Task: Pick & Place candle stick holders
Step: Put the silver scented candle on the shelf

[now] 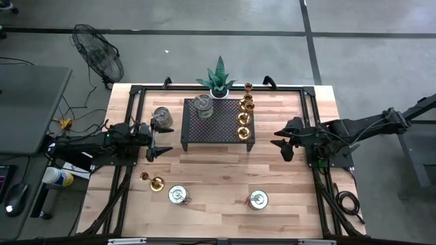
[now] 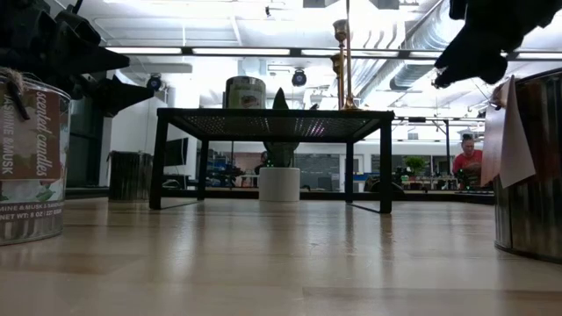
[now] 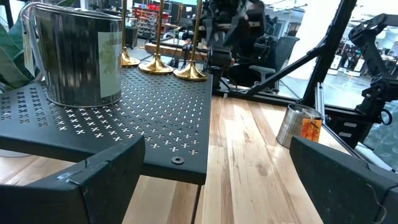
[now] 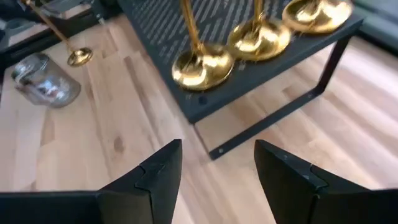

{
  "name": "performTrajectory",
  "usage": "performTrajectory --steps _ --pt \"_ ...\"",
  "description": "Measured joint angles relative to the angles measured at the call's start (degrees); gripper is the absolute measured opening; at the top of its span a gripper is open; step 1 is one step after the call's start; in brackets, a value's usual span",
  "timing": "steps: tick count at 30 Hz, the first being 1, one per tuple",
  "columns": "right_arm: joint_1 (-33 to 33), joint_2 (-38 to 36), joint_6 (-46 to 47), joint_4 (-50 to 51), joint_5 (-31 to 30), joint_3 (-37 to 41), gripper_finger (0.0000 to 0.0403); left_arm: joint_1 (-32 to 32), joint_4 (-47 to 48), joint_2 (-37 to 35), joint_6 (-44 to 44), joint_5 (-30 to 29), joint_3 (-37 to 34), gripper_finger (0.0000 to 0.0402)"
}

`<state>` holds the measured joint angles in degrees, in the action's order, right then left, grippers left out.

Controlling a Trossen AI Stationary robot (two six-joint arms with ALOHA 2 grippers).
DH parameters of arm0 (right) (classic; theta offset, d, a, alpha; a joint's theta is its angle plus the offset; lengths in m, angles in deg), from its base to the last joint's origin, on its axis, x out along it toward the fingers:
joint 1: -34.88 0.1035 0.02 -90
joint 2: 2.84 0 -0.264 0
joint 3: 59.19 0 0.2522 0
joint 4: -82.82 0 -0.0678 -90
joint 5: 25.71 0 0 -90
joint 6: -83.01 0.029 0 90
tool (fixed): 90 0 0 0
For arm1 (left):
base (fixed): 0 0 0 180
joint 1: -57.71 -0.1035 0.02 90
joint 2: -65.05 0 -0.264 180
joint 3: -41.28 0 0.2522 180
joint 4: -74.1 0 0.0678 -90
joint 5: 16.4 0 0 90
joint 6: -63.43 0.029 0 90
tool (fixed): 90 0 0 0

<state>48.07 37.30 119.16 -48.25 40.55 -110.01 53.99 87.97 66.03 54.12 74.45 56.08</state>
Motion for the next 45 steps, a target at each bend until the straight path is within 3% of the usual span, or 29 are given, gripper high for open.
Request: performTrajectory --steps 6,11,18,24,29,33,39,45 --pt "0.9 0.4 2.4 -7.2 5.0 3.1 0.0193 0.0 0.0 0.0 0.0 0.0 0.0 0.0392" --pt "3.3 2.2 3.5 -7.6 5.2 3.3 0.0193 0.0 0.0 0.0 0.0 0.0 0.0 0.0392" --pt "10.0 5.1 8.7 -8.0 11.8 3.2 0.0193 0.0 0.0 0.0 0.0 0.0 0.0 0.0392" --pt "15.6 12.3 7.8 -12.0 19.1 3.2 0.0193 0.0 0.0 0.0 0.0 0.0 0.0 0.0392" --pt "17.1 20.4 7.8 -12.8 21.7 1.1 0.0197 0.0 0.0 0.0 0.0 0.0 0.0 0.0392" --pt "19.2 26.5 4.4 -12.4 25.1 -1.6 0.0228 0.0 0.0 0.0 0.0 0.0 0.0 0.0392" --pt "20.0 32.5 3.4 -12.8 33.1 -3.9 0.0307 0.0 0.0 0.0 0.0 0.0 0.0 0.0392" --pt "20.3 35.7 -5.9 -12.4 29.4 -6.9 0.0322 0.0 0.0 0.0 0.0 0.0 0.0 0.0392"
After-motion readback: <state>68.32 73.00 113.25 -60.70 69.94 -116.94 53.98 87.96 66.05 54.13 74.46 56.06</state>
